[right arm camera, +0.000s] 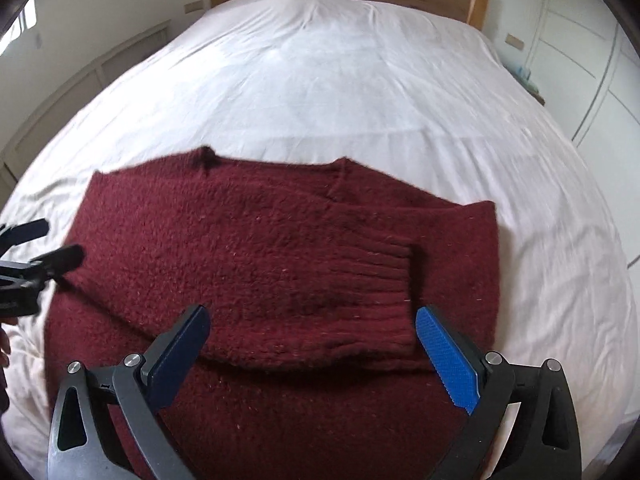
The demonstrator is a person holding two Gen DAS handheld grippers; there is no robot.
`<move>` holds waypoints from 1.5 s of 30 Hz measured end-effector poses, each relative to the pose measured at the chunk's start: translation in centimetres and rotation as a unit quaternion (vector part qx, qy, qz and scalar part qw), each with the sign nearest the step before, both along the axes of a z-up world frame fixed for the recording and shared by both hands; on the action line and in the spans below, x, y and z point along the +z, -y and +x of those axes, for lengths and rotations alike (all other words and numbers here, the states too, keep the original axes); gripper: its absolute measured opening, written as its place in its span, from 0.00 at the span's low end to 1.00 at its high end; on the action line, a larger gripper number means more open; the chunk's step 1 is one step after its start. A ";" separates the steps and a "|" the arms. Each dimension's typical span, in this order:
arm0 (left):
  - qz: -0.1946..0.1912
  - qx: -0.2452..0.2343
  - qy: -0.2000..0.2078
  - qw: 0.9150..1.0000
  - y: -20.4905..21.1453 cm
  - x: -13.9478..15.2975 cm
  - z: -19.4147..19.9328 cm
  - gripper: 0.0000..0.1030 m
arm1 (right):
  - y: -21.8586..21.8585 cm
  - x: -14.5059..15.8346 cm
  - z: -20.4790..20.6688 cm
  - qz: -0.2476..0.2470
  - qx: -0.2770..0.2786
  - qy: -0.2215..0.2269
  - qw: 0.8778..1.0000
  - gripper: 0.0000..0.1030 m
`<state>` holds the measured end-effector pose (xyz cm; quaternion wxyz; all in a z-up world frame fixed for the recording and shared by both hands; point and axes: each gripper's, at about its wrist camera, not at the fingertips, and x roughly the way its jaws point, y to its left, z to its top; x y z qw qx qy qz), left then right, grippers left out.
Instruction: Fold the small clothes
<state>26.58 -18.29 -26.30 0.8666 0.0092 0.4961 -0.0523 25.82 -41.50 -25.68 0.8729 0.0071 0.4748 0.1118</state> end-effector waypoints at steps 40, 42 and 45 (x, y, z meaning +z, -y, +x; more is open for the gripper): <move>-0.014 0.021 -0.103 0.994 -4.7 -4.7 -10.4 0.99 | 11.5 -5.1 -12.6 0.038 -0.068 -0.083 0.993 1.00; -0.011 0.024 -0.116 0.993 -4.9 -4.9 -12.2 0.99 | 12.1 -5.6 -14.0 0.038 -0.072 -0.096 0.992 1.00; -0.008 0.025 -0.138 0.990 -5.1 -5.8 -14.6 0.99 | 12.7 -6.3 -15.7 0.042 -0.077 -0.111 0.990 1.00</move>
